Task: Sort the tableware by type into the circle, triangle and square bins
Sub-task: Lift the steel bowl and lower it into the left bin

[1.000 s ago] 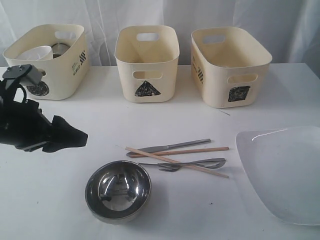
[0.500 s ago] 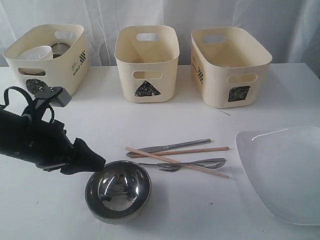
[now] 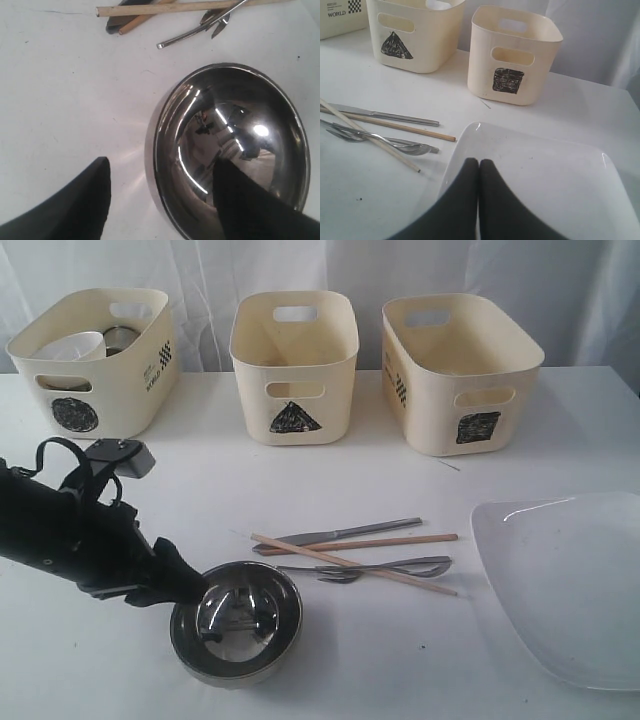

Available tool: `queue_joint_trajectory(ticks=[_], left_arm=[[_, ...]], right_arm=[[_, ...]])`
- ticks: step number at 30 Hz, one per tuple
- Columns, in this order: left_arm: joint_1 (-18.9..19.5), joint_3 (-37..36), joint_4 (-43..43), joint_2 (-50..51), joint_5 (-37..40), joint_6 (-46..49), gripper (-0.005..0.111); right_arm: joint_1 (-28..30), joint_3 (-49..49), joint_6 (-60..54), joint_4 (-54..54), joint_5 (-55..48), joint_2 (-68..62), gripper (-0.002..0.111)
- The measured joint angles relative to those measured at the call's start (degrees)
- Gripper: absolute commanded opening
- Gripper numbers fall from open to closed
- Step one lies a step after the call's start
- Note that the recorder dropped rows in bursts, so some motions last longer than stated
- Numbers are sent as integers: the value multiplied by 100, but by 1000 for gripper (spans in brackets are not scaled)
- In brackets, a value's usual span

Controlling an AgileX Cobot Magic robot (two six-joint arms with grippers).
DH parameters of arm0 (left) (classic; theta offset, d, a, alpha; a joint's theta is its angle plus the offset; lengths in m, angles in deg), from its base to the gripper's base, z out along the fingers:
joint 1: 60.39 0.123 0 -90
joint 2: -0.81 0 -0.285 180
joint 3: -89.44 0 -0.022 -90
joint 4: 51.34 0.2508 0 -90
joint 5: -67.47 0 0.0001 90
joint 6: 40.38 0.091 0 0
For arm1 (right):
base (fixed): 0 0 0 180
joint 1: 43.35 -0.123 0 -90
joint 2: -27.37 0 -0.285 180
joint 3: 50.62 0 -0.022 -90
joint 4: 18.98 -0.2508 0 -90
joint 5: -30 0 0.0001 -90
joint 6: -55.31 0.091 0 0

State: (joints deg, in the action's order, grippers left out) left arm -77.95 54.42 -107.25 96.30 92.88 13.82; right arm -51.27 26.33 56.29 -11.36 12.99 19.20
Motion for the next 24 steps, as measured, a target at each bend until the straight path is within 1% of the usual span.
queue_joint_trajectory(ticks=[14,17,24], left_arm=[[0,0,9,211,-121,0,63],[0,0,9,221,-241,0,63],[-48,0,-1,565,-384,0,62]], right_arm=[[0,0,0,0,0,0,0],[0,0,0,0,0,0,0],[0,0,0,0,0,0,0]])
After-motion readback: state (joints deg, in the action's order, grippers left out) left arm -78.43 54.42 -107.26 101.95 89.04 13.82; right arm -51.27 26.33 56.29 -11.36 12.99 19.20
